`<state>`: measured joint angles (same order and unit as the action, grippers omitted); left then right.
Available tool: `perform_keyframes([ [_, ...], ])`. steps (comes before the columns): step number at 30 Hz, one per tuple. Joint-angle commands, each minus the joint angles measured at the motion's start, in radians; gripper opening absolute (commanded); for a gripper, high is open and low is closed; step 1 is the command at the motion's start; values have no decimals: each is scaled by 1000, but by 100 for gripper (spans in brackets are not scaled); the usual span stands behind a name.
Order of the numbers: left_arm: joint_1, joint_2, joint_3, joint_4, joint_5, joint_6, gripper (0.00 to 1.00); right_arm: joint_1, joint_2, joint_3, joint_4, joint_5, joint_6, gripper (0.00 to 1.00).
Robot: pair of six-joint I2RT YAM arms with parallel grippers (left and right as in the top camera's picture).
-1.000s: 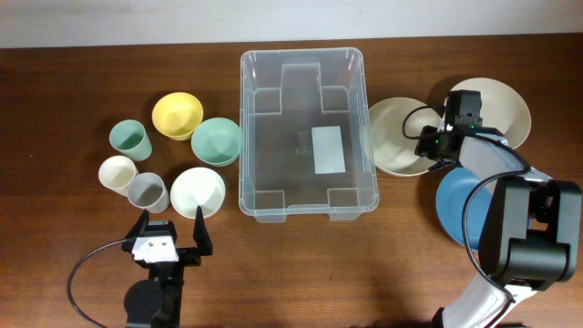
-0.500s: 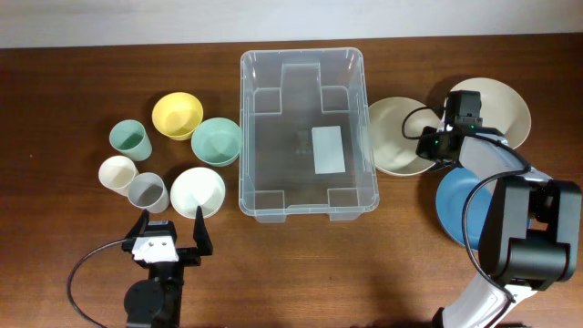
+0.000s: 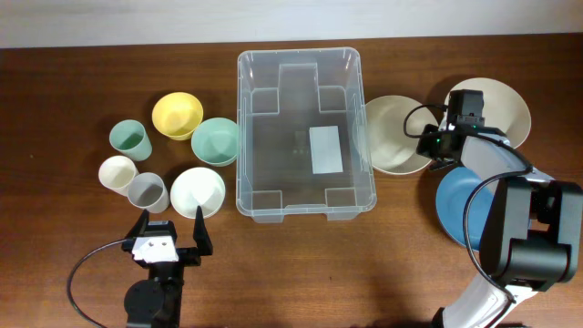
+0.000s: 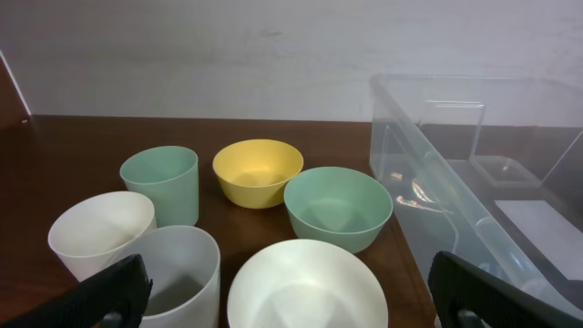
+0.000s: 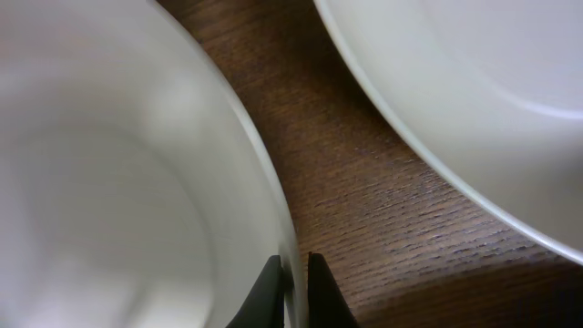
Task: Pack container
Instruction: 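Lower the right gripper onto the rim of the front cream bowl and grasp, then lift the cream bowl and carry it left over the clear container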
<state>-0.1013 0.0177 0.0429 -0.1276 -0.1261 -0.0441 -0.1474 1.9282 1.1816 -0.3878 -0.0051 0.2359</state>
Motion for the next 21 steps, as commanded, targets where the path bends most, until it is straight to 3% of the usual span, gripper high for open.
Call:
perform_keyframes([
  [1, 6, 0, -10, 3, 11, 19, 100, 0, 8, -11, -7, 23, -19, 4],
  [21, 6, 0, -10, 3, 11, 19, 99, -51, -229, 38, 13, 122, -135, 4],
])
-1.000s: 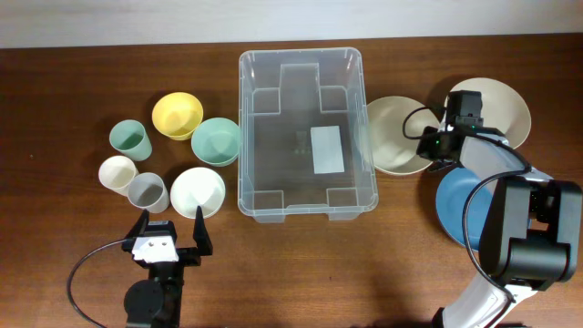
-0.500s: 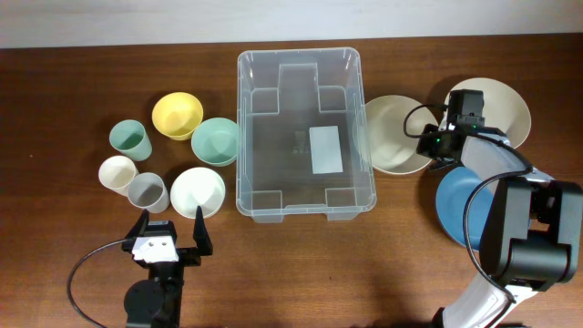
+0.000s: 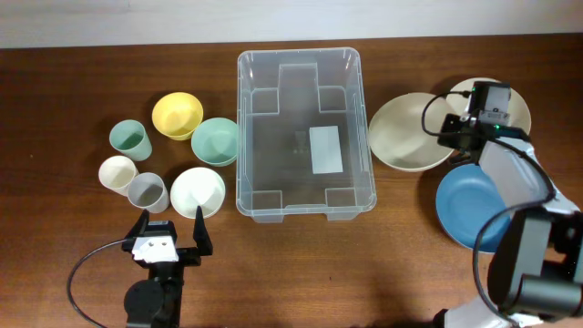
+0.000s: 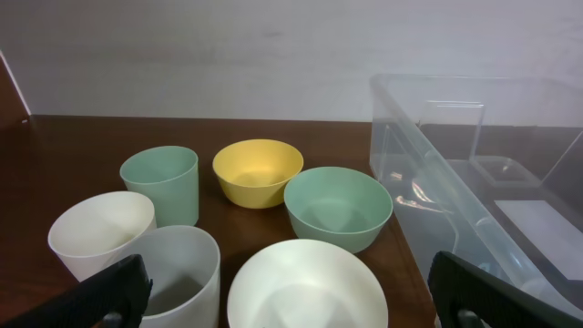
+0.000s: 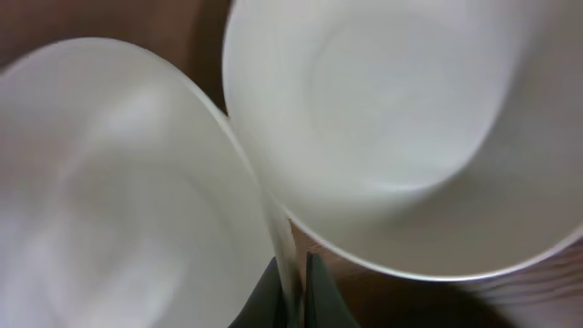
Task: Pack container
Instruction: 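Lift the cream bowl and carry it left over the clear container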
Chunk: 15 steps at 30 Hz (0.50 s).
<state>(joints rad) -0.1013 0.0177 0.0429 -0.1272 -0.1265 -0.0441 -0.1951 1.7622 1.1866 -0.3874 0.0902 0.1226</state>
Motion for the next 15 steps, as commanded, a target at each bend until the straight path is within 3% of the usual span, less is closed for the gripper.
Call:
perform_keyframes([
  [1, 6, 0, -10, 3, 11, 19, 100, -3, -74, 33, 18, 27, -27, 4],
  [15, 6, 0, -10, 3, 11, 19, 100, -3, -214, 33, 126, 81, -65, 4],
])
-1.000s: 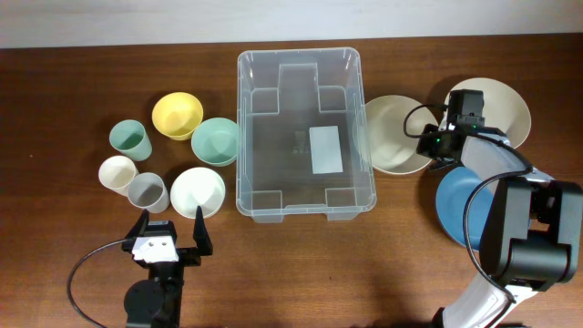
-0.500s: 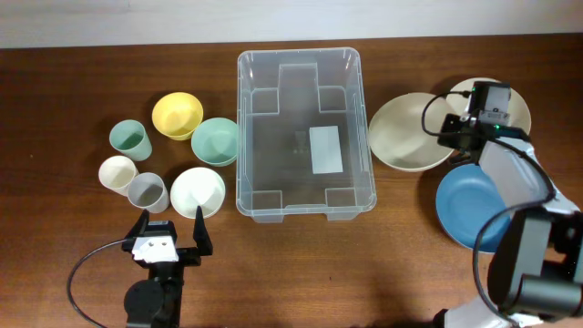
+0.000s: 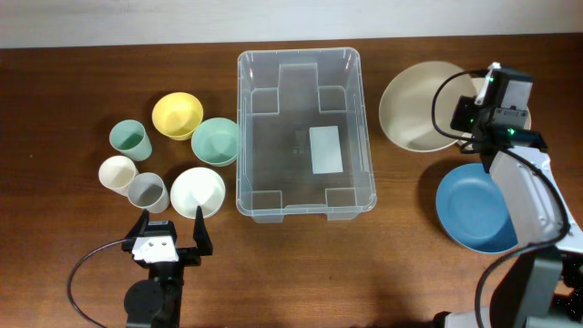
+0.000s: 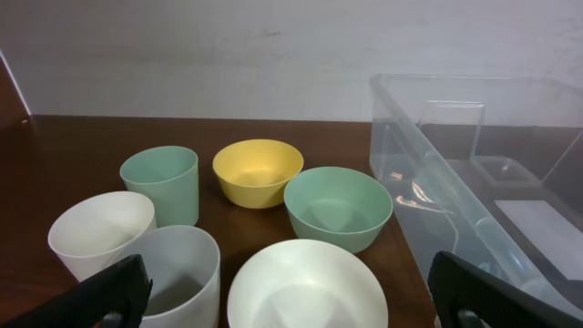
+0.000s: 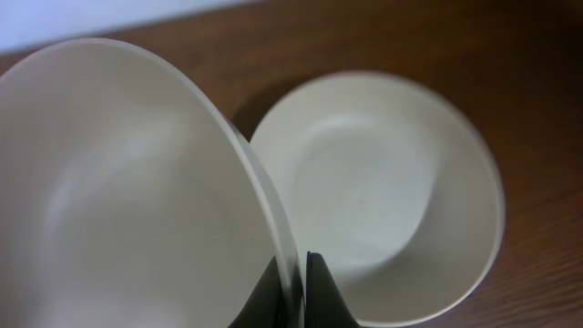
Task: Pack container
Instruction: 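Lift the cream bowl and carry it left over the clear container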
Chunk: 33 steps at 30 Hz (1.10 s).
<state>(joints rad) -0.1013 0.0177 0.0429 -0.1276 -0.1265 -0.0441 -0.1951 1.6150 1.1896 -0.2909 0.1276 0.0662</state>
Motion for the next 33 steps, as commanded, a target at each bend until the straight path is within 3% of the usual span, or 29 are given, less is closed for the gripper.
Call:
perform_keyframes([
  [1, 6, 0, -10, 3, 11, 19, 99, -3, -80, 30, 47, 46, -20, 4],
  [10, 6, 0, -10, 3, 11, 19, 99, 34, -174, 34, 94, -76, -56, 4],
  [23, 6, 0, -10, 3, 11, 19, 100, 373, -176, 34, 161, -116, -190, 4],
  [33, 6, 0, -10, 3, 11, 19, 100, 539, 2, 34, 332, -116, -189, 4],
])
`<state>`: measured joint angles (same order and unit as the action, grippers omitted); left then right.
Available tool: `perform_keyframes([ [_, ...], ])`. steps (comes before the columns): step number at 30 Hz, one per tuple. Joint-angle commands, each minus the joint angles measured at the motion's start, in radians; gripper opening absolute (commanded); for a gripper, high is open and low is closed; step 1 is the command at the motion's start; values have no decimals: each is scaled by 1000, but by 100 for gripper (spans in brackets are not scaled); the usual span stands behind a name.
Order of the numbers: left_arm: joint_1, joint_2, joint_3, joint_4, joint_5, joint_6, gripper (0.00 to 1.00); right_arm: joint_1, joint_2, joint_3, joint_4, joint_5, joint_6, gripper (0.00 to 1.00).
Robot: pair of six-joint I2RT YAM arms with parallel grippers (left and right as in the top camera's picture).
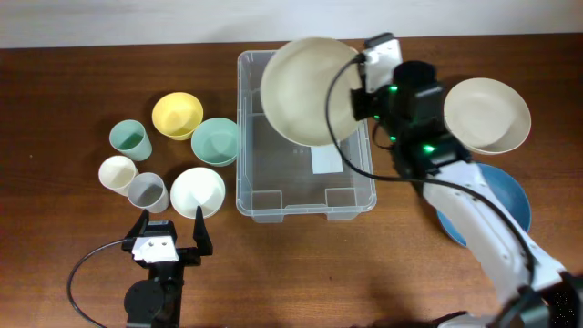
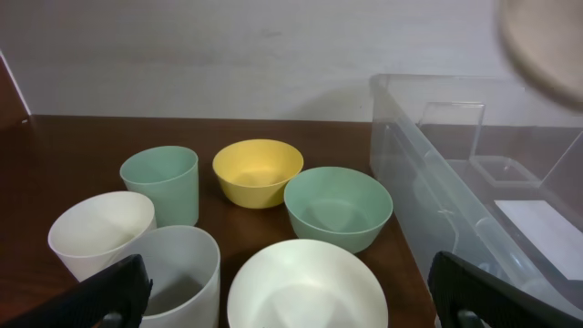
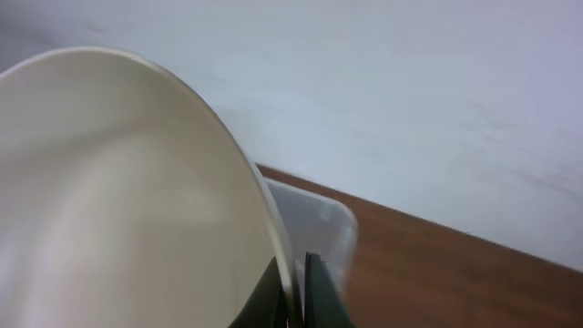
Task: Pack container
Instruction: 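Lift the cream bowl and carry it left over the clear container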
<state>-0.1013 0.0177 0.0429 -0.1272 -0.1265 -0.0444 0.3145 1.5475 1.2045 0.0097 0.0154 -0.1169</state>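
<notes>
A clear plastic container point(image 1: 305, 196) stands mid-table. My right gripper point(image 1: 355, 91) is shut on the rim of a large cream bowl point(image 1: 305, 87), held up over the container's far half; in the right wrist view the cream bowl point(image 3: 118, 200) fills the left, with the gripper point(image 3: 293, 293) pinching its edge. My left gripper point(image 1: 169, 240) stands open at the near left, behind a white bowl point(image 2: 305, 287). Left of the container sit a green bowl point(image 1: 215, 140), a yellow bowl point(image 1: 177, 115), a green cup point(image 1: 129, 138), a white cup point(image 1: 117, 172) and a grey cup point(image 1: 147, 192).
A second cream bowl point(image 1: 486, 114) rests at the far right. A blue plate point(image 1: 506, 196) lies nearer, partly under my right arm. The container's wall point(image 2: 455, 210) rises at the right of the left wrist view.
My right gripper has carried the cream bowl from beside the container's far right corner to above the container's far half. The left arm has not moved.
My right gripper was shut on the cream bowl's rim on the table right of the container. Then the bowl sat a little farther right and back, then higher near the other cream bowl. Now it hangs over the container.
</notes>
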Motion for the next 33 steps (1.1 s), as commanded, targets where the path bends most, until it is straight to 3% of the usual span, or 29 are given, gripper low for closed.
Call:
perform_keyframes([
  [1, 6, 0, -10, 3, 11, 19, 100, 42, 97, 19, 57, -4, -6, 4],
  [9, 6, 0, -10, 3, 11, 19, 100, 79, 205, 19, 190, 101, -6, 4],
  [33, 6, 0, -10, 3, 11, 19, 99, 77, 320, 19, 240, 166, -6, 4],
])
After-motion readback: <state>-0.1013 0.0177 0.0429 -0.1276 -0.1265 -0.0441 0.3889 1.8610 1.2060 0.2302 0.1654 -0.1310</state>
